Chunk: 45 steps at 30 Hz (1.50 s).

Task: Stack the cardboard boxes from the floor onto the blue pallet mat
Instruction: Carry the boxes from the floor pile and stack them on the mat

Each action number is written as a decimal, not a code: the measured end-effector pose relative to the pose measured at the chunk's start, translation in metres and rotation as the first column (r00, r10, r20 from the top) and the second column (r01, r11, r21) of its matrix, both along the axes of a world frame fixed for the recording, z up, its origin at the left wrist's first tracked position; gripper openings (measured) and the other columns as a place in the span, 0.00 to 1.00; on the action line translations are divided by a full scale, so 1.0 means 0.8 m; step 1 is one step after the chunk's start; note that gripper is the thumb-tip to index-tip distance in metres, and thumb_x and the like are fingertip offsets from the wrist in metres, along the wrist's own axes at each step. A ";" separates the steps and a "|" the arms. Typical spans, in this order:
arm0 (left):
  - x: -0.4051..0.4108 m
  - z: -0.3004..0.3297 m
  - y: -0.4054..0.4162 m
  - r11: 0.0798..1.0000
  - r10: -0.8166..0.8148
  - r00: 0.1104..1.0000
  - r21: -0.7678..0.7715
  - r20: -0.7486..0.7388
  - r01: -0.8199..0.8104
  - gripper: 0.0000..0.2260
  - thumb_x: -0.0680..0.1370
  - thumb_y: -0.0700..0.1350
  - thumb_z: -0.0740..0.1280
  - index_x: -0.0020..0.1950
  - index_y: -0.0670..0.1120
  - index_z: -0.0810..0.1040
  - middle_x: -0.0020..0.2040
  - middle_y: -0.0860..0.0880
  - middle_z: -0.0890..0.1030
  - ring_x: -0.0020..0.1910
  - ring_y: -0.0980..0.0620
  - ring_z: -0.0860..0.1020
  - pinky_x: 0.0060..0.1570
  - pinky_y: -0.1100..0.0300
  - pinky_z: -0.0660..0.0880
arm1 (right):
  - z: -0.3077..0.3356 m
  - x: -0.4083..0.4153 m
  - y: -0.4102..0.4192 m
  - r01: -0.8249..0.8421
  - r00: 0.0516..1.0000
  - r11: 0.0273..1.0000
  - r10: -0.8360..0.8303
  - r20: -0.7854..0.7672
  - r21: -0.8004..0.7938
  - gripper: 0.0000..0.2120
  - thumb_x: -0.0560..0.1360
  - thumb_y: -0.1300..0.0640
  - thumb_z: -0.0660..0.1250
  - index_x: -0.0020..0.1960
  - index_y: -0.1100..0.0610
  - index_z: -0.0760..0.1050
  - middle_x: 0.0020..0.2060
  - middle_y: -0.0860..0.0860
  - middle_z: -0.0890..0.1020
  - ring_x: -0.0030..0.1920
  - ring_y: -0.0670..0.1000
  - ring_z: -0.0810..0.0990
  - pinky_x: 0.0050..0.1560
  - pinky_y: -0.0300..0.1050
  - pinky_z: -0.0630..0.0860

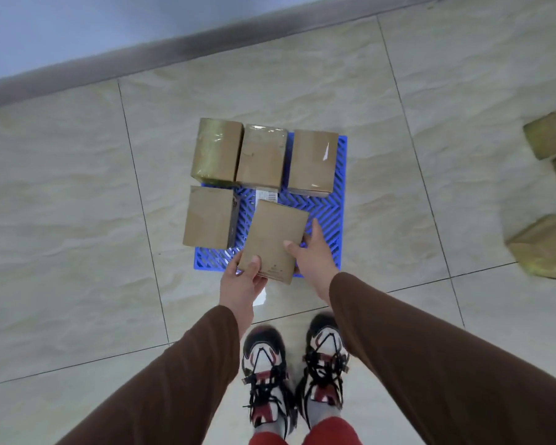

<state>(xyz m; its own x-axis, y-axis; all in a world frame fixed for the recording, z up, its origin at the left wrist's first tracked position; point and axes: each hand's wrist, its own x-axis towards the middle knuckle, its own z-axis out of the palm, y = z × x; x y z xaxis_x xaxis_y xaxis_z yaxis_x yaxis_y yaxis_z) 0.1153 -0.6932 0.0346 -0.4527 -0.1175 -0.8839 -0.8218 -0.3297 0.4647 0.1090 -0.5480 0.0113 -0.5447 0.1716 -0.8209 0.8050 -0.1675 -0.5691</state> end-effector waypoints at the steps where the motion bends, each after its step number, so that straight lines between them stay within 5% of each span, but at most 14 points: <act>1: -0.002 -0.008 -0.001 1.000 0.030 1.000 0.003 0.004 -0.030 0.18 0.82 0.38 0.66 0.71 0.47 0.71 0.56 0.45 0.82 0.47 0.51 0.83 0.37 0.65 0.81 | -0.007 -0.003 -0.006 -0.013 1.000 1.000 0.013 0.024 -0.002 0.39 0.78 0.54 0.71 0.81 0.44 0.54 0.69 0.42 0.75 0.67 0.52 0.77 0.65 0.61 0.77; 4: -0.012 -0.038 -0.008 0.999 0.045 0.999 0.001 0.002 -0.045 0.18 0.82 0.39 0.66 0.71 0.47 0.70 0.60 0.45 0.81 0.52 0.49 0.83 0.39 0.66 0.81 | -0.033 -0.011 -0.017 -0.052 0.996 0.999 0.052 0.067 -0.001 0.30 0.79 0.56 0.70 0.77 0.44 0.62 0.61 0.47 0.80 0.61 0.55 0.81 0.59 0.62 0.80; 13: -0.028 -0.114 -0.008 0.998 0.047 0.998 -0.033 0.034 -0.046 0.23 0.82 0.44 0.67 0.76 0.45 0.68 0.64 0.43 0.81 0.59 0.48 0.83 0.47 0.66 0.81 | -0.084 -0.044 -0.024 -0.206 0.976 0.976 0.200 0.081 0.071 0.36 0.80 0.55 0.68 0.80 0.40 0.53 0.60 0.45 0.78 0.60 0.53 0.80 0.61 0.60 0.79; 17: -0.037 -0.121 -0.009 0.996 0.041 0.997 -0.076 0.062 -0.036 0.14 0.82 0.46 0.67 0.65 0.42 0.75 0.62 0.42 0.82 0.58 0.49 0.83 0.46 0.65 0.80 | -0.092 -0.053 -0.029 -0.226 0.971 0.971 0.219 0.097 0.072 0.36 0.81 0.56 0.67 0.81 0.41 0.52 0.64 0.48 0.76 0.62 0.54 0.78 0.62 0.60 0.79; 21: -0.043 -0.127 -0.011 0.993 0.021 0.995 -0.116 0.095 -0.010 0.17 0.82 0.49 0.66 0.66 0.39 0.76 0.60 0.43 0.83 0.52 0.52 0.84 0.38 0.69 0.79 | -0.099 -0.058 -0.040 -0.245 0.967 0.965 0.236 0.098 0.091 0.38 0.81 0.55 0.66 0.82 0.39 0.48 0.71 0.49 0.74 0.64 0.55 0.78 0.61 0.59 0.80; 24: -0.044 -0.124 -0.009 0.989 -0.045 0.991 -0.134 0.126 0.062 0.20 0.83 0.51 0.65 0.69 0.39 0.74 0.57 0.45 0.83 0.50 0.51 0.83 0.51 0.59 0.81 | -0.092 -0.054 -0.040 -0.245 0.967 0.965 0.237 0.093 0.096 0.37 0.82 0.58 0.64 0.83 0.43 0.47 0.75 0.50 0.70 0.66 0.54 0.76 0.66 0.52 0.77; 27: -0.037 -0.105 -0.002 0.979 -0.099 0.983 -0.159 0.153 0.124 0.23 0.83 0.50 0.65 0.72 0.37 0.69 0.58 0.41 0.80 0.57 0.44 0.80 0.66 0.48 0.75 | -0.075 -0.036 -0.030 -0.217 0.971 0.972 0.206 0.119 0.085 0.36 0.83 0.57 0.63 0.83 0.46 0.47 0.79 0.51 0.65 0.65 0.54 0.76 0.62 0.49 0.75; 31: -0.014 -0.057 0.011 0.964 -0.189 0.966 -0.151 0.178 0.217 0.23 0.83 0.47 0.65 0.73 0.36 0.68 0.69 0.36 0.75 0.68 0.39 0.76 0.66 0.49 0.75 | -0.033 0.007 0.000 -0.130 0.984 0.983 0.112 0.137 0.129 0.34 0.82 0.57 0.65 0.83 0.49 0.53 0.79 0.51 0.64 0.73 0.53 0.71 0.63 0.43 0.70; 34: 0.000 -0.015 0.034 0.936 -0.294 0.942 -0.150 0.160 0.318 0.22 0.83 0.46 0.65 0.74 0.38 0.68 0.69 0.36 0.76 0.67 0.39 0.77 0.59 0.52 0.76 | 0.017 0.044 0.037 -0.070 0.987 0.976 0.037 0.156 0.208 0.30 0.81 0.57 0.65 0.80 0.51 0.59 0.76 0.52 0.69 0.70 0.54 0.74 0.67 0.47 0.71; 38: 0.003 0.052 0.089 0.894 -0.414 0.899 -0.122 0.141 0.431 0.23 0.83 0.49 0.65 0.76 0.46 0.66 0.60 0.46 0.77 0.63 0.44 0.78 0.66 0.52 0.73 | 0.086 0.095 0.100 0.035 0.986 0.951 -0.082 0.144 0.306 0.27 0.80 0.59 0.64 0.78 0.54 0.63 0.74 0.53 0.72 0.70 0.55 0.74 0.71 0.54 0.70; 41: 0.005 0.090 0.142 0.804 -0.566 0.822 -0.176 0.068 0.568 0.22 0.83 0.49 0.64 0.75 0.44 0.67 0.55 0.45 0.77 0.50 0.48 0.78 0.60 0.53 0.76 | 0.133 0.131 0.152 0.131 0.977 0.909 -0.185 0.103 0.395 0.25 0.80 0.58 0.64 0.76 0.53 0.66 0.74 0.50 0.72 0.71 0.52 0.73 0.71 0.52 0.70; 45: 0.012 0.120 0.223 0.716 -0.681 0.732 -0.210 -0.006 0.665 0.27 0.79 0.54 0.67 0.75 0.46 0.67 0.57 0.45 0.77 0.47 0.49 0.78 0.63 0.46 0.76 | 0.173 0.177 0.226 0.223 0.959 0.856 -0.280 0.055 0.467 0.22 0.80 0.58 0.62 0.73 0.52 0.68 0.71 0.48 0.74 0.69 0.50 0.74 0.70 0.53 0.71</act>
